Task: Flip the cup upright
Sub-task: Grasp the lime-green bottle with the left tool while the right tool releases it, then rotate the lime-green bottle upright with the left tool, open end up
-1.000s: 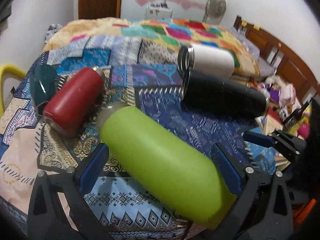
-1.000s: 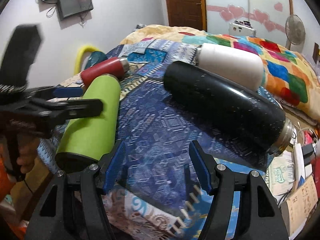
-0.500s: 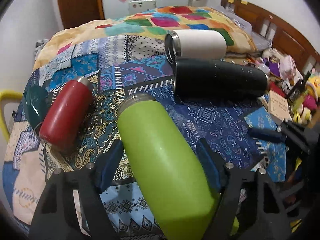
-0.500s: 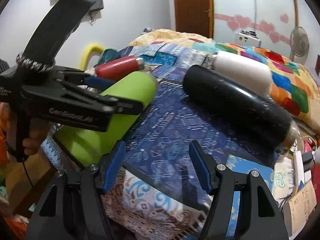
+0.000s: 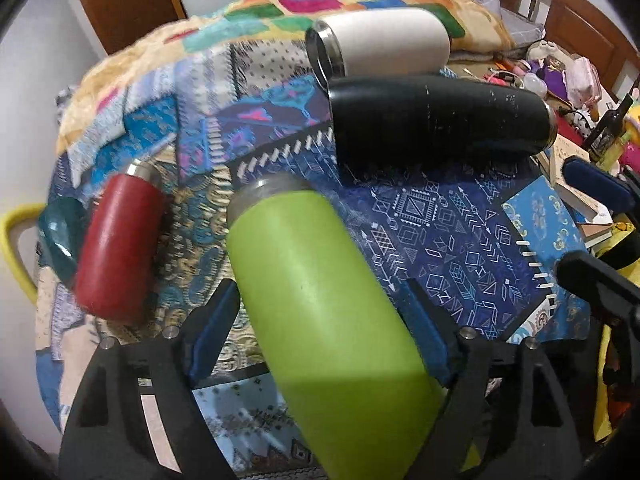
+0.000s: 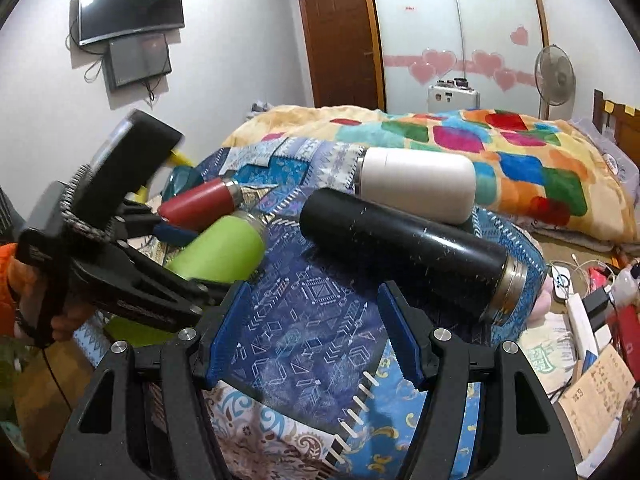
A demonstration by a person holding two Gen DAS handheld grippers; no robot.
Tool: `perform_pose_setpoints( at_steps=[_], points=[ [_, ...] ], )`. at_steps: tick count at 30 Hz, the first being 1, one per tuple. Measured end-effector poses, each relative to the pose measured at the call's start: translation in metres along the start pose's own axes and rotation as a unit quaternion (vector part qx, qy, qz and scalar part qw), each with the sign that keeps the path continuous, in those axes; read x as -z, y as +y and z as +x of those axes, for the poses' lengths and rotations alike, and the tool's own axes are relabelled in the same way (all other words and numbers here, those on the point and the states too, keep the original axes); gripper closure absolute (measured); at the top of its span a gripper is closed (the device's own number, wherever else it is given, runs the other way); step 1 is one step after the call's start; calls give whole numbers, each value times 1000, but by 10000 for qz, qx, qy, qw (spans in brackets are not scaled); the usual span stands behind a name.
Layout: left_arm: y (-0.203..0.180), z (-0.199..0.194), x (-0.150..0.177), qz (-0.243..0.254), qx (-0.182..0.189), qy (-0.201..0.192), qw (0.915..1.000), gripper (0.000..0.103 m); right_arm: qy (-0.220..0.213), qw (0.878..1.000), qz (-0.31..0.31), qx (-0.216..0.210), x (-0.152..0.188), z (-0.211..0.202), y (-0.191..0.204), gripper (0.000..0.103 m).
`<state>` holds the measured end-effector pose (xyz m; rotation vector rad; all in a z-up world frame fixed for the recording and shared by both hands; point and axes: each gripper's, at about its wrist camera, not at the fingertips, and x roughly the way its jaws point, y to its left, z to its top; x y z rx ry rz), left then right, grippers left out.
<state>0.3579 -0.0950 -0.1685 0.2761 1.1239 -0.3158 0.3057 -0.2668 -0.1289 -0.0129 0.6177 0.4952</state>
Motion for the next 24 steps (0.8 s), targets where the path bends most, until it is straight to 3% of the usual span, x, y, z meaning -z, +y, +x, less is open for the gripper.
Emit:
perform_pose_setpoints(
  at_steps=[3,9,18,24],
  points=[
    [6,11,-4,-312,349,301,9984,26,-34,10000,-10,10,2,-1,0,40],
    [9,4,-4,-387,414,214,9982,35,-18,9999,-77,105,5,-4,-1,40],
    [21,-54,2,-550,415,-557,9961,40,-248,9996,-63,133,-4,-17,2,40],
    [30,-104,20,-624,327,-1281,9893,40,-437,9989,-160,87,-16,-23,13,40]
  ],
)
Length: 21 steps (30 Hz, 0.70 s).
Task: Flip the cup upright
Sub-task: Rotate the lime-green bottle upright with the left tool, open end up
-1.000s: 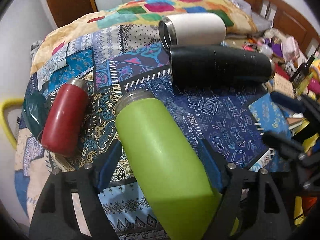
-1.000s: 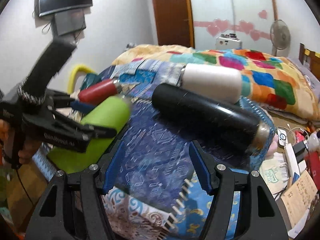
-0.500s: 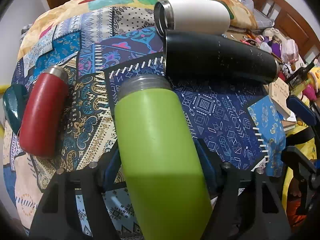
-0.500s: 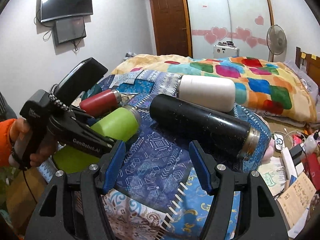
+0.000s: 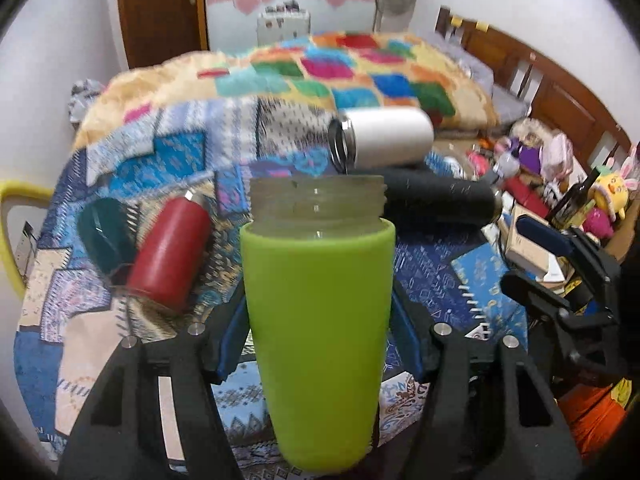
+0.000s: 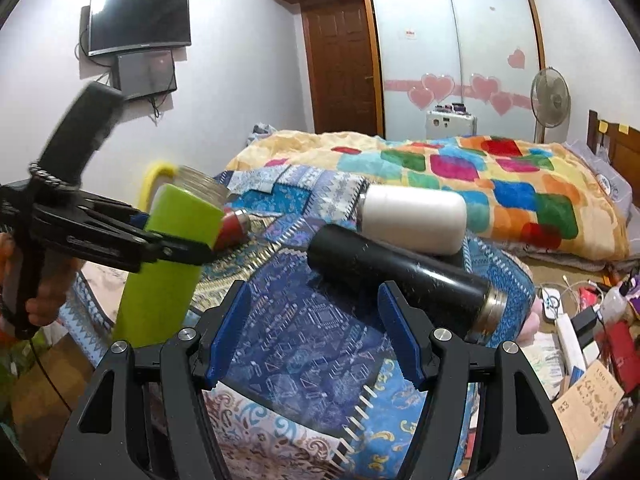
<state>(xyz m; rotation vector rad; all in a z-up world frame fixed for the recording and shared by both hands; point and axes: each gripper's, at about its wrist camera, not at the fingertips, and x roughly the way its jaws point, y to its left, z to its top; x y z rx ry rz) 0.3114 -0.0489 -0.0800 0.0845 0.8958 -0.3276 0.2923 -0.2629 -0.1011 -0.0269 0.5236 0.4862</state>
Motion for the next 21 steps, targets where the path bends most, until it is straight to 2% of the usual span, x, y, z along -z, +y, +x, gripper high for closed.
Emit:
perform_pose_setpoints(
  at_steps=[5,12,21],
  points=[
    [4,-25,0,-38,21,-381,9993,40,-139,9999,-40,-50,-7,-3,8,40],
    [9,-30,-15,-52,-99,-725,9973,40,-222,9997,-18,-112,-12,2,10,40],
    [9,-9,-20,12,-96,-648,9979,40,-176,9998,48,-118,-10,7,8,40]
  ],
)
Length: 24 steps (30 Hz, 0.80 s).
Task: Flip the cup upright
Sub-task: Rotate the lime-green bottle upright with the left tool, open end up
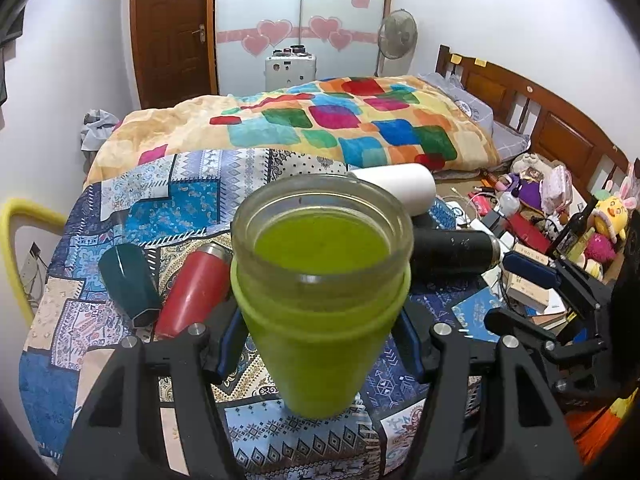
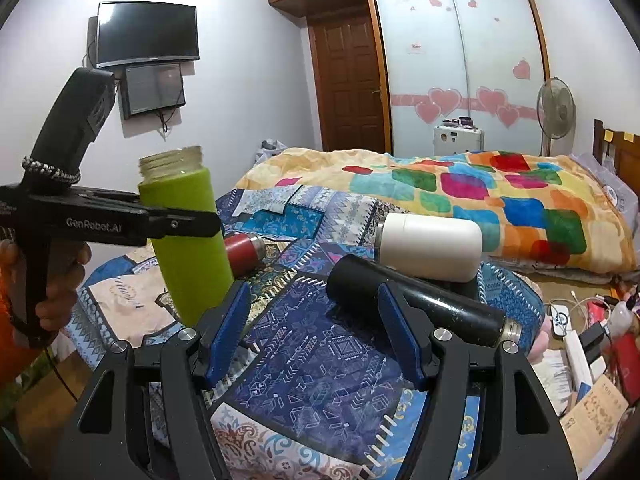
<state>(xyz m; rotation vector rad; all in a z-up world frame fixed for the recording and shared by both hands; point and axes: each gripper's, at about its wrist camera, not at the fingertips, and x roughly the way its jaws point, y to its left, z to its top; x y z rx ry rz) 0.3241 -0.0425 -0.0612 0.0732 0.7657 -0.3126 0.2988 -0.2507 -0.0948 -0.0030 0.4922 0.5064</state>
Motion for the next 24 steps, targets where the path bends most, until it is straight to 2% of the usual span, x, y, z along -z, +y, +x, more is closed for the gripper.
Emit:
perform_pose_setpoints(
  at_steps=[9,16,19,21,24],
  points=[
    [-3,16,11,32,34,247,9997,40,0,10000,-5,-15,1,0,2,40],
    [-4,19,12,-14,-2,121,9999,40,6,10000,3,-16,1,0,4,40],
    [-4,10,12,-66,-18,-113,9999,39,2,10000,26,-2,0,-1,5,40],
    [-7,0,13,11,-57,-252,9997,35,-21,10000,52,3,-1,-5,6,40],
    [-13,-20,17,148,-198,-492,9985,34,-105,9999,88,-1,-5,-14,9,40]
  ],
)
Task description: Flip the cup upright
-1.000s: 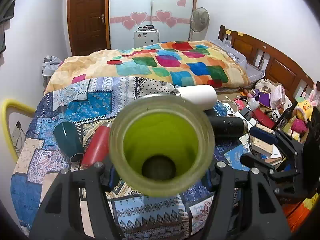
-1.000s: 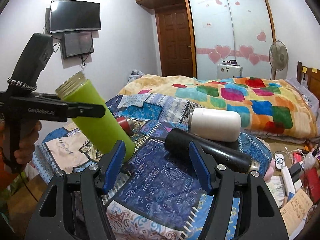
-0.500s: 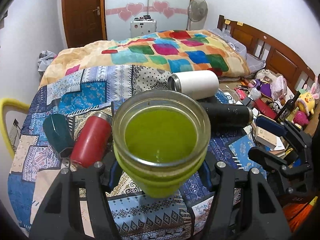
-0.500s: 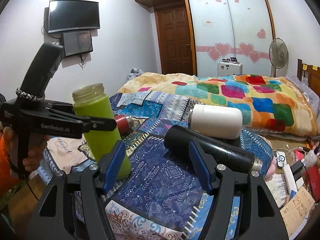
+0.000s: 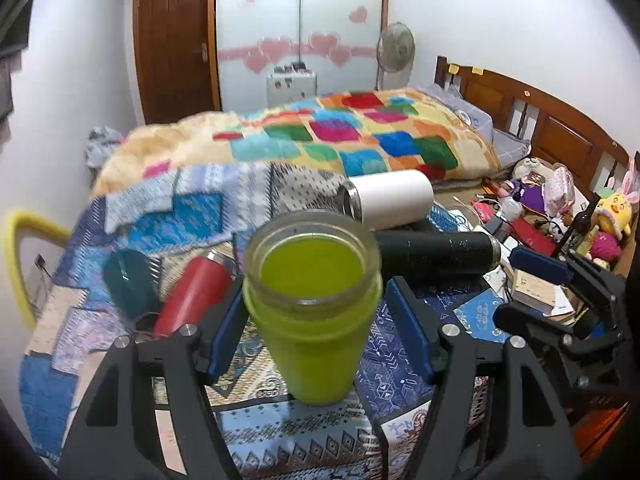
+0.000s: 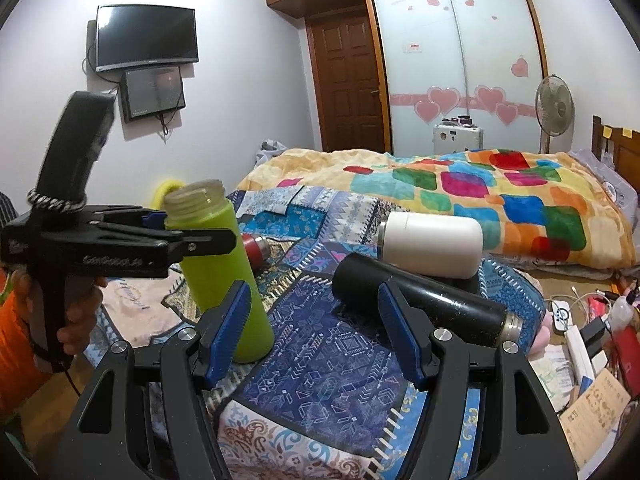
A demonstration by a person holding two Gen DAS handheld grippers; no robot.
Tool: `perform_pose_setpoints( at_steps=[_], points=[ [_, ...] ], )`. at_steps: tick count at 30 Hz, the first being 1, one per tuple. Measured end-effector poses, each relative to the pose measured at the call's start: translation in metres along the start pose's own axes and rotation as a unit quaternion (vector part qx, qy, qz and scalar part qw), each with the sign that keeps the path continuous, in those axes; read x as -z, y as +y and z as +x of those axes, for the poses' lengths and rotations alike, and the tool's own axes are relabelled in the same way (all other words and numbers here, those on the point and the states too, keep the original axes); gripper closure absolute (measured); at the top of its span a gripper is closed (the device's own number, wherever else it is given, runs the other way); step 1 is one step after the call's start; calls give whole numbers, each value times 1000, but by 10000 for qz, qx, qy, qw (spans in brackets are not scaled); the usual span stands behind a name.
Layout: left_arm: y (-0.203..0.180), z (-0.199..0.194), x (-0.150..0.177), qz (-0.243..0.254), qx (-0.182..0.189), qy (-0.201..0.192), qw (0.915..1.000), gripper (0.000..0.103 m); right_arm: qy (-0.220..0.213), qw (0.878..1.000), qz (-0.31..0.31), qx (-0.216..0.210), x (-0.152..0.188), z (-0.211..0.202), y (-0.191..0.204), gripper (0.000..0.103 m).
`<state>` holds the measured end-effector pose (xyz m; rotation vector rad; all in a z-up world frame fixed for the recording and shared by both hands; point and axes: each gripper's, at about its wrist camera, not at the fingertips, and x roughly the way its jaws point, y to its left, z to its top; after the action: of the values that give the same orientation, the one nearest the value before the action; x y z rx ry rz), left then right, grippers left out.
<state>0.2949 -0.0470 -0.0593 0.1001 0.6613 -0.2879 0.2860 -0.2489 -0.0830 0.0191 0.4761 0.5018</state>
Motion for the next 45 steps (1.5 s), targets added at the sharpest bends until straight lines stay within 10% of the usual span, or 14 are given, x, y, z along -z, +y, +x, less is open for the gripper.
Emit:
perform_pose_setpoints(
  at_steps=[11,25,32,45],
  points=[
    [-9,-93,21,-28,-279,-956,9950,34,-745,9972,-99,30,-21,-64,39,34],
    [-27,-212,59,-272,-823,-2376,9675,17,-1671,9855,5,290,-23,-140,77,17],
    [-38,-234,77,-277,-853,-2610,9612,5,-1964,9791,-109,513,-13,-159,96,0],
    [-40,-245,91,-417,-993,-2731,9559,0,-1953,9786,-116,635,-4,-163,104,0]
  ],
)
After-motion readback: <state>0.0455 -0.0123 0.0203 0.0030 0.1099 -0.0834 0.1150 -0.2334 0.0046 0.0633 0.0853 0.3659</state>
